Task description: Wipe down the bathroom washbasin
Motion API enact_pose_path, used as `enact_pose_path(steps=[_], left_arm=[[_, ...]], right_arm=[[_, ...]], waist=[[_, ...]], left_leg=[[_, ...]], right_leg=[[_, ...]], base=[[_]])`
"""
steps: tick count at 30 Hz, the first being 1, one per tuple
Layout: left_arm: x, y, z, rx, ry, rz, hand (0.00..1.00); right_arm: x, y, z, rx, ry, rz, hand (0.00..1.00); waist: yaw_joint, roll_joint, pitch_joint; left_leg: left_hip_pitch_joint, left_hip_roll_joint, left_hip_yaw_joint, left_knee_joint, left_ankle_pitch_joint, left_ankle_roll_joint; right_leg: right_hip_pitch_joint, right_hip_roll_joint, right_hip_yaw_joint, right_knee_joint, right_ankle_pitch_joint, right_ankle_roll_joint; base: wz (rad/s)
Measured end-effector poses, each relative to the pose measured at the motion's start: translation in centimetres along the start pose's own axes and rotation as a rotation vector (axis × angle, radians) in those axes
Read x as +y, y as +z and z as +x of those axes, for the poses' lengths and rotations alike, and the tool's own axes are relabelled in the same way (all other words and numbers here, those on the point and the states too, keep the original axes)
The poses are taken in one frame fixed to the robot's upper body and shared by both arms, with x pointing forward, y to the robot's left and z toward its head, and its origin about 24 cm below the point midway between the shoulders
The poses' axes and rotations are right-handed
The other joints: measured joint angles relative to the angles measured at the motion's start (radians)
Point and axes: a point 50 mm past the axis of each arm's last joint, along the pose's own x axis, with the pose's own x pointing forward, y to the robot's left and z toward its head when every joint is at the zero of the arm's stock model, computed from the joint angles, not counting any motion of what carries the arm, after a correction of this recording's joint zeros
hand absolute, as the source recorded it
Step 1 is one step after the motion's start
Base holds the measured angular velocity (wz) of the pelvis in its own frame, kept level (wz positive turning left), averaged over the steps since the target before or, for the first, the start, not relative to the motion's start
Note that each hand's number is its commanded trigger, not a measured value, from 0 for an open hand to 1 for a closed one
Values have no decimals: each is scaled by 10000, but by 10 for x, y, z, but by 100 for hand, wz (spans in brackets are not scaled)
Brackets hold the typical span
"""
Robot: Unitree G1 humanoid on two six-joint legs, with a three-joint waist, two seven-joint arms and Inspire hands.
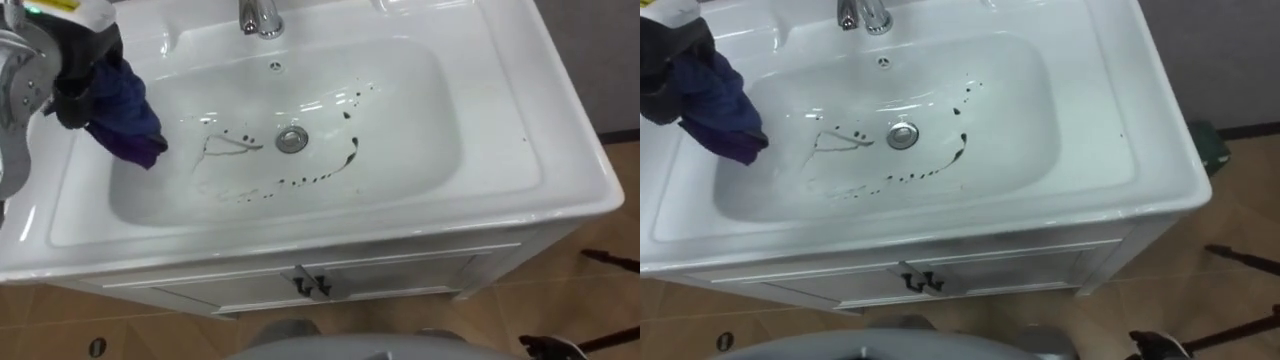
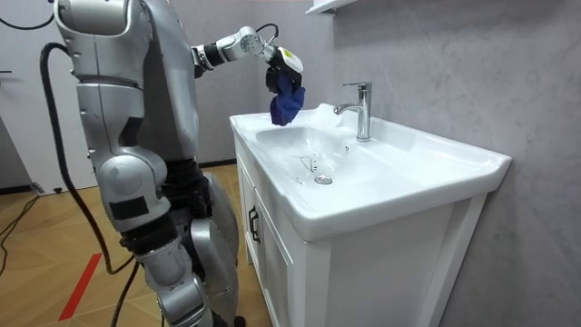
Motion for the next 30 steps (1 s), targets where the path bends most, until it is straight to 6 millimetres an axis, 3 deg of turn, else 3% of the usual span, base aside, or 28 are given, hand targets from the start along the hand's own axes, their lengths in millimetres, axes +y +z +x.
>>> enact_pose_path(steps=[7,9,13,18,20,24,30], left_arm=[[14,9,-10,-732,744,120,100],[16,11,-13,-862,896,139,100],[16,12,-14,-1132,884,-26,100],[16,13,-14,-1228,873,-12,100],[15,13,-13,-1256,838,44,100],[10,12,-7,-1241,572,-171,100],[-30,29,12,-1881,-1008,-1347,100]], right_arm=[[2,2,0,-173,52,-4,0],[2,1,0,-139,59,0,0],[4,1,0,-118,100,-186,0],[5,-2,0,-5,118,-174,0],[6,-2,0,26,48,-364,0],[7,-2,0,51,101,-543,0],[9,-2,1,129,205,-404,0]], waist=[[36,60,-53],[33,96,-131],[6,66,-125],[-166,68,-59],[-196,96,6],[-452,83,24],[-974,-9,92]], left_leg=[[80,-9,-10,-5,0,0],[121,-6,-33,-7,0,-1],[326,-18,-33,-42,-1,-2],[551,-28,-117,-145,-18,-31],[567,-21,-138,-158,-18,-32],[638,-20,-109,-270,-20,-35],[791,1,165,-474,-19,-38]], right_leg=[[76,4,65,-51,13,-6],[183,24,63,-175,31,-14],[389,29,110,-256,34,-12],[639,59,81,-391,68,-3],[615,97,196,-382,70,-5],[608,99,226,-361,72,-6],[584,85,363,-327,72,-4]], base=[[-3],[0],[-2],[2],[-8],[-1],[-10]])
